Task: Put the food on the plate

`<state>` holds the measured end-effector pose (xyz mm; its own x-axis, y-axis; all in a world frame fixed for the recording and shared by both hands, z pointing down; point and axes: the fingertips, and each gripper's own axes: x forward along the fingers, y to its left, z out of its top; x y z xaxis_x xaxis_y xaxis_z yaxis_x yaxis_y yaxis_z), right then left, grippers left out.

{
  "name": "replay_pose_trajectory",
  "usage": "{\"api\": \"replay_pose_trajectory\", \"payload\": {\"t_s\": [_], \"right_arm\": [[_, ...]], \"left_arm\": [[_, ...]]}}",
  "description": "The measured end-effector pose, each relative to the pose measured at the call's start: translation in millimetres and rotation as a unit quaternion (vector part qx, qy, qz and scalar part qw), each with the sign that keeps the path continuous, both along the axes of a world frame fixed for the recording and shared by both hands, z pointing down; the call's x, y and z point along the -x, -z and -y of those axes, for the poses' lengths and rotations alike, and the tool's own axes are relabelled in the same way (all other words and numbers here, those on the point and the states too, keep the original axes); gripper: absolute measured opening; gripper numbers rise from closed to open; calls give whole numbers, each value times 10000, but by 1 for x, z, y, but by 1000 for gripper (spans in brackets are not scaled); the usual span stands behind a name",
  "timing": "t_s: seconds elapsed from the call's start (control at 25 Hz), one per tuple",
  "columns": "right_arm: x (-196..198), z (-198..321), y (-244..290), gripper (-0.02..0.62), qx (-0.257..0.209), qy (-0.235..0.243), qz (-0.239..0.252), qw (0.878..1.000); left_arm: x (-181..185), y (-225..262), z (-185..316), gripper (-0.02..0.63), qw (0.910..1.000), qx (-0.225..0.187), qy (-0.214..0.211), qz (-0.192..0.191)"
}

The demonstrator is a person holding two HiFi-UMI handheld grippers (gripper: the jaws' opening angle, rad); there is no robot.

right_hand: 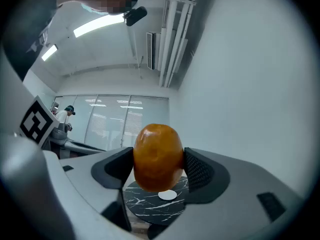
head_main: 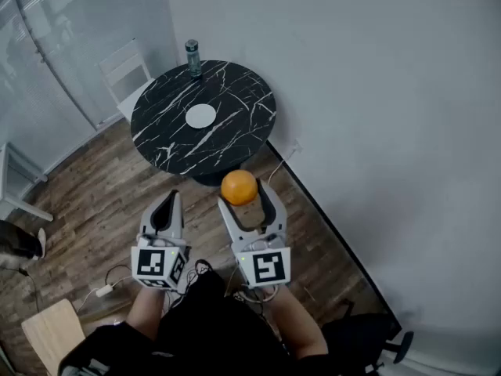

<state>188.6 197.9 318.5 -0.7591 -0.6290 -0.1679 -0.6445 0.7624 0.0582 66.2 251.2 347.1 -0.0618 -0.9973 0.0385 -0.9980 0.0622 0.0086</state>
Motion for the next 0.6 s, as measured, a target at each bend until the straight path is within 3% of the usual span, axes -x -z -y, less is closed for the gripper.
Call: {"api": "replay_pose_trajectory", "payload": {"t_s": [0.36, 0.6], "right_arm": [[30, -1, -17, 310, 108, 45, -244, 9996], [70, 15, -21, 311, 55, 41, -465, 9989]], "left_arm": [[32, -26, -3, -1, 9995, 235, 25, -212], [78, -40, 0, -2, 9989, 342, -10, -321]]}}
